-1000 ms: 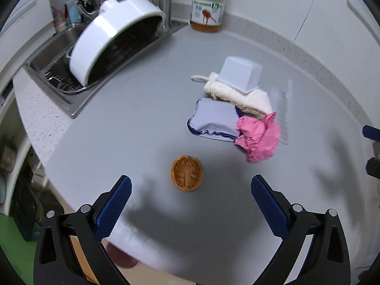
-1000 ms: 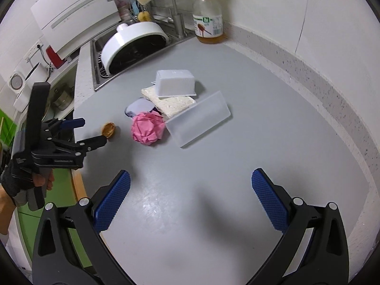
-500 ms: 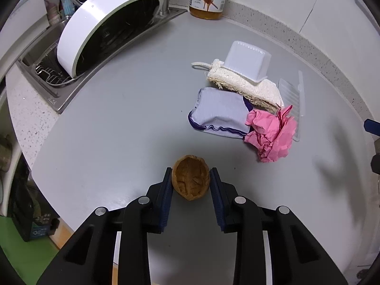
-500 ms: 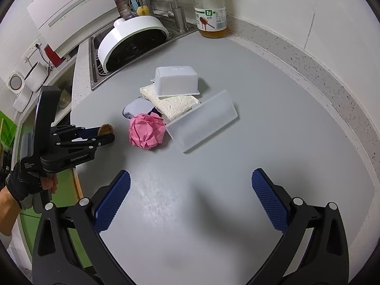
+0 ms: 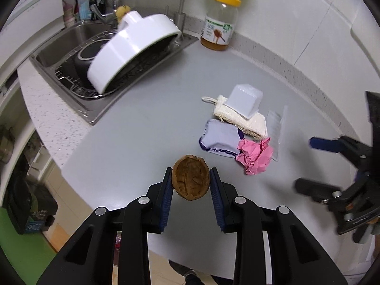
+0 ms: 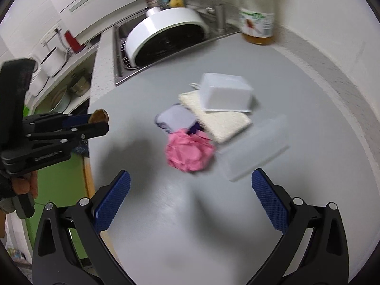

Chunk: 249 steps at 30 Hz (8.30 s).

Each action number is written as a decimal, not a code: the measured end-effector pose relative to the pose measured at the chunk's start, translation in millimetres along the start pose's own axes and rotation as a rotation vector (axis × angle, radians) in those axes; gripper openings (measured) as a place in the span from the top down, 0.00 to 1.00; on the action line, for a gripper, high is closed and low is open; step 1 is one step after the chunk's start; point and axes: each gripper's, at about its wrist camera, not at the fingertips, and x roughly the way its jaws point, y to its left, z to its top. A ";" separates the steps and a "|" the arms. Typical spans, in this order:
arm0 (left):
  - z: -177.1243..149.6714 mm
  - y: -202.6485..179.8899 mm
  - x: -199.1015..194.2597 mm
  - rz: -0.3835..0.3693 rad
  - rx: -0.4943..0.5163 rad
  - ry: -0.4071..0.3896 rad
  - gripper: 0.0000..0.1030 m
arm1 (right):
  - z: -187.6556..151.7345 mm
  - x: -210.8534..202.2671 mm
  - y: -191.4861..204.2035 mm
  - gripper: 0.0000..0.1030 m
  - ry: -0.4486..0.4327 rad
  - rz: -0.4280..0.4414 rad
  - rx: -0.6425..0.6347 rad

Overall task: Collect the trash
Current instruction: 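Grasp the walnut shell with the left tool while the right tool grasps the pink tissue, then carry shell and tissue over the pink wastebasket and open both tools, then return both tools from the wastebasket to the counter, then grasp the lavender cloth with the left tool while the right tool grasps the clear lid, then carry cloth and clear lid to the pink wastebasket and release both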

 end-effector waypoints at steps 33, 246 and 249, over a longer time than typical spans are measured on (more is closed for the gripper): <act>-18.1 -6.9 -43.6 -0.057 -0.054 -0.059 0.70 | 2.0 -25.9 12.2 0.76 -0.029 -0.040 -0.100; 38.5 -27.9 1.4 -0.169 0.109 -0.030 0.91 | -24.6 -23.5 -66.7 0.95 -0.026 -0.290 0.188; 32.1 -31.7 -15.6 -0.147 0.089 -0.054 0.91 | -23.5 -46.3 -53.1 0.95 -0.065 -0.262 0.124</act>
